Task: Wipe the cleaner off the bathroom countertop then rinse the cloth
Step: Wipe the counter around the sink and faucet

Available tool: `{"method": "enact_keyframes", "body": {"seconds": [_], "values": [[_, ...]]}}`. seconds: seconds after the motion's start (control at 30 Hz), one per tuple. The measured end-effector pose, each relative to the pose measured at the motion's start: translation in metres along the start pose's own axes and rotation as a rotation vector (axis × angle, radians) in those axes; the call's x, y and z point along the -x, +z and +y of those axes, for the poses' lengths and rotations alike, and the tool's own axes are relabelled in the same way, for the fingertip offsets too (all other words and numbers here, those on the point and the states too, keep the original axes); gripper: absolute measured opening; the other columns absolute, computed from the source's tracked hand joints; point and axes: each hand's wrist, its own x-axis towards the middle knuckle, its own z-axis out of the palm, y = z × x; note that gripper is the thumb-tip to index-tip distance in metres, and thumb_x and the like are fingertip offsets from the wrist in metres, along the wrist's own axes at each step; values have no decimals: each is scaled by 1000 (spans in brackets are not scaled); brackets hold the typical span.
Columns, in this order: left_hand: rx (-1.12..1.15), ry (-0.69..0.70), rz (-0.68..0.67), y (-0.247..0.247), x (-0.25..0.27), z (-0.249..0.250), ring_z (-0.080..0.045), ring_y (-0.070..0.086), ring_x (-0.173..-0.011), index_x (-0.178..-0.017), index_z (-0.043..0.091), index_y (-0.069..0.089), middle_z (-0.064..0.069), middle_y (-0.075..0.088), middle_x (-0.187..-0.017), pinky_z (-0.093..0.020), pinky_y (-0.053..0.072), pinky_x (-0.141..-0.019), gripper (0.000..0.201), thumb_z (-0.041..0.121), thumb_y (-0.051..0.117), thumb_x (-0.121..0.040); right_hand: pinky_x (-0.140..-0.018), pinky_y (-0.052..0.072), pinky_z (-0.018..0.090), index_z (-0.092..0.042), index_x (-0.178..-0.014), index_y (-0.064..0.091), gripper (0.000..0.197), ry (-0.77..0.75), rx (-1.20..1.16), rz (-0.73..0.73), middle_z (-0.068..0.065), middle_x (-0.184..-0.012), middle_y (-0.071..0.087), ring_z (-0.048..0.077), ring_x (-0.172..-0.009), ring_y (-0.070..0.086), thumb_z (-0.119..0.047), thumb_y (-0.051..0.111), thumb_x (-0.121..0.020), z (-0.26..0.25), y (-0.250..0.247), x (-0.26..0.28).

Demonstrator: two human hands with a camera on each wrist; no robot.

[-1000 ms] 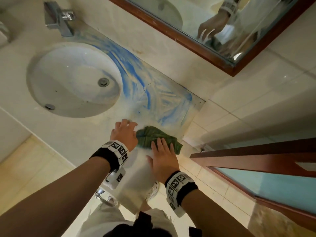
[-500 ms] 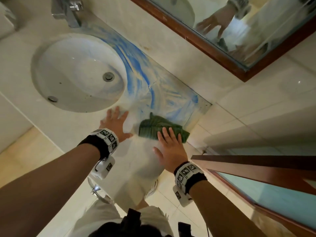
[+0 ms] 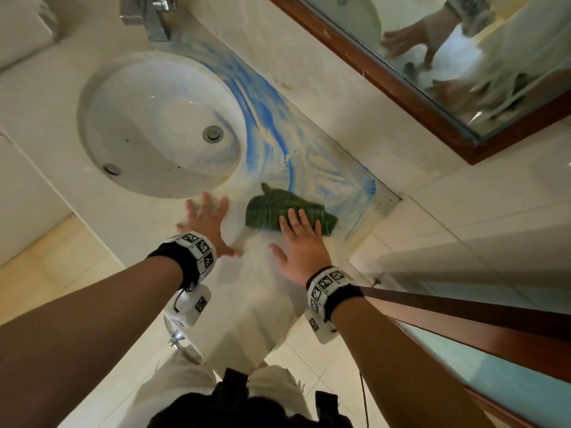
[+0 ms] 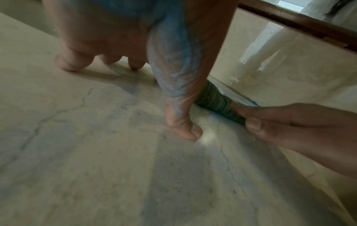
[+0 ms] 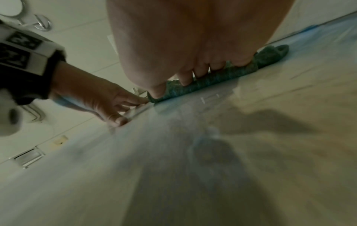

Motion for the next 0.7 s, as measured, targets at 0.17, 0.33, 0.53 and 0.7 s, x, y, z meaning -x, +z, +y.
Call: {"method": "enact_keyframes", "body": {"seconds": [0.17,0.33,0.53,0.7], "values": [[9,2,7,1,0,0,-40,-20,-144,-151,41,-11,0,-26,-159,-72,19,-107,137,59,85,-56,-119,6,53,-14,-151,30,65,-67,-39,33,8,-161,19,28,-149,12,-51,28,-98,0,41,74],[11,7,17,2,-2,0,-42,-19,-144,-152,41,-9,-1,-24,-159,-72,17,-108,137,59,86,-54,-115,20,60,-10,-148,36,64,-78,3,-8,13,-157,27,33,-146,23,-45,32,-95,-4,35,60],[-24,12,13,1,-2,-1,-43,-17,-144,-151,41,-8,-2,-22,-159,-71,19,-108,135,64,83,-54,-120,0,53,-13,-155,18,60,13,-29,16,7,-163,5,26,-150,-2,-35,26,-100,-19,-11,-25],[-79,37,5,-1,-3,-7,-43,-16,-145,-150,39,-15,-1,-25,-159,-70,25,-107,138,73,77,-54,-117,18,57,-12,-150,33,62,-47,-20,34,9,-159,26,28,-148,17,-36,21,-94,-6,15,37]]}}
